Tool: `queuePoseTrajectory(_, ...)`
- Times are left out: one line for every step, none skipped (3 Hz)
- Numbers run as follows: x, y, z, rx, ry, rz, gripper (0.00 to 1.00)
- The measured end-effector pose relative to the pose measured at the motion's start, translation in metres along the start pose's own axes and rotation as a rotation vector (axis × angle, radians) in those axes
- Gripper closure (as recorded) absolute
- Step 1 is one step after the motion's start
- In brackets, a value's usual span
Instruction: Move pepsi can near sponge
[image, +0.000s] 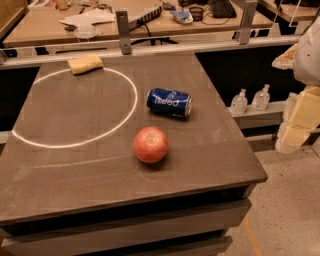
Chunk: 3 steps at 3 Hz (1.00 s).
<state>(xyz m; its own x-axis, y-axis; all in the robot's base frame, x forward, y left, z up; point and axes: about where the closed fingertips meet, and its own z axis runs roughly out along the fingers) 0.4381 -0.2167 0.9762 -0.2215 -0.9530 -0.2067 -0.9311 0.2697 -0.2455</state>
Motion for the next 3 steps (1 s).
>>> queuePoseTrajectory(-0.001, -0.001, 0.001, -0.001, -0.015, 0.0, 0.0)
queuePoseTrajectory(-0.012, -0.007, 0.01, -0.013, -0.173, -0.003, 0.0)
queuePoseTrajectory(-0.052, -0.036, 0.03, -0.016, -0.446, -0.021, 0.0)
